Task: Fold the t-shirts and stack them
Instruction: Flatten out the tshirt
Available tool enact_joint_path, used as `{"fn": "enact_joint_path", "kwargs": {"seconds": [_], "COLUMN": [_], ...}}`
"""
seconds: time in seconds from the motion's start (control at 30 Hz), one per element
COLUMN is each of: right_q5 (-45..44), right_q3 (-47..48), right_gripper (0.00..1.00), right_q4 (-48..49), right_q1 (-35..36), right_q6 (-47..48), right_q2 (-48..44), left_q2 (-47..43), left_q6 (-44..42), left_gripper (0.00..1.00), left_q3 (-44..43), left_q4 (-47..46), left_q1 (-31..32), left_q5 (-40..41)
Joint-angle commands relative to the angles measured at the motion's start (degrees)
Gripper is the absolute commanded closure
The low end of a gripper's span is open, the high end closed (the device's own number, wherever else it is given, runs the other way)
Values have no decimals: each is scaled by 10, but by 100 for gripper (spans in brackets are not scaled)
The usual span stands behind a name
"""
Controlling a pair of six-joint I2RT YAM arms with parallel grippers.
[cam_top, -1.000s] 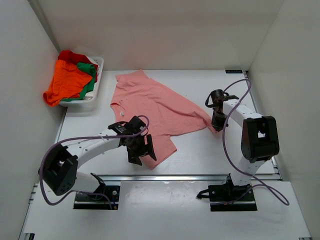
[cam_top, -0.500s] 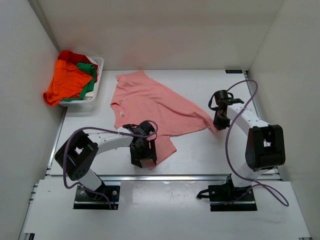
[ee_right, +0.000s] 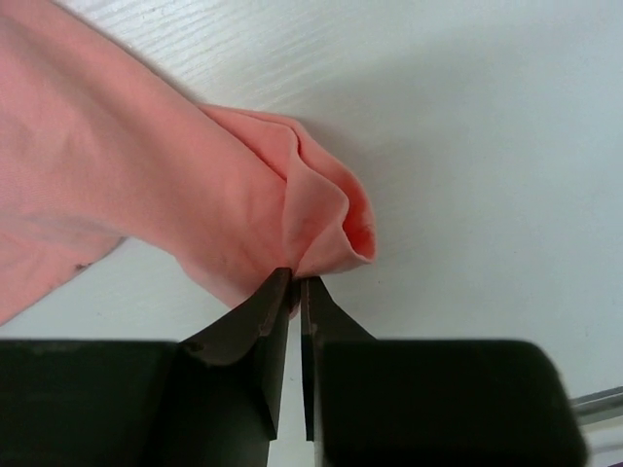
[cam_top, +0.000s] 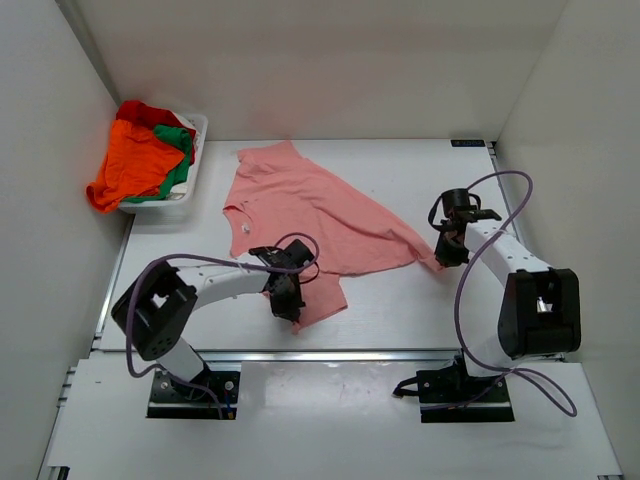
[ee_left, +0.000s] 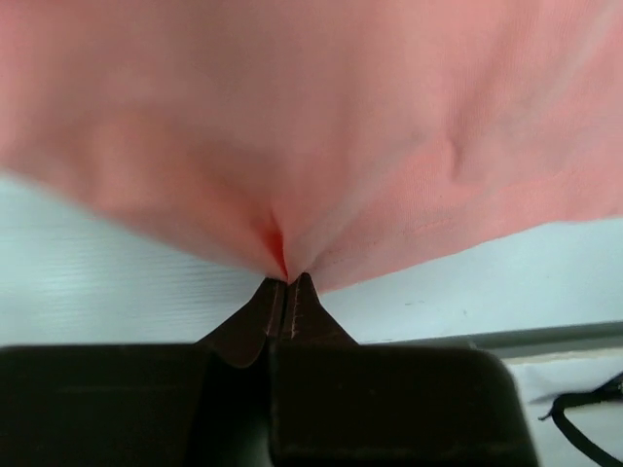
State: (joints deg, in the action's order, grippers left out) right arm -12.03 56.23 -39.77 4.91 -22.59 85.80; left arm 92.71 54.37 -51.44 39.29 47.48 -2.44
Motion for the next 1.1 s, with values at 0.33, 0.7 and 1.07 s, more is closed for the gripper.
{"fn": "enact_joint_path", "kwargs": {"seconds": [0.33, 0.7, 1.07], "right_q5": [45, 68, 90], "right_q3": [-8, -78, -119], "right_gripper": [52, 56, 48], "right_q4": [-48, -15, 34], "right_q1": [-13, -39, -42], "right_q6": [15, -19, -18], "right_q2": [-95, -88, -47], "left_q2": [-202, -279, -279], "left_q6": [-154, -144, -162], "left_gripper": [100, 100, 100], "left_q3": [-155, -54, -51], "left_q4": [220, 204, 193], "left_q1": [-234, -265, -281], "left_q5": [115, 64, 46]}}
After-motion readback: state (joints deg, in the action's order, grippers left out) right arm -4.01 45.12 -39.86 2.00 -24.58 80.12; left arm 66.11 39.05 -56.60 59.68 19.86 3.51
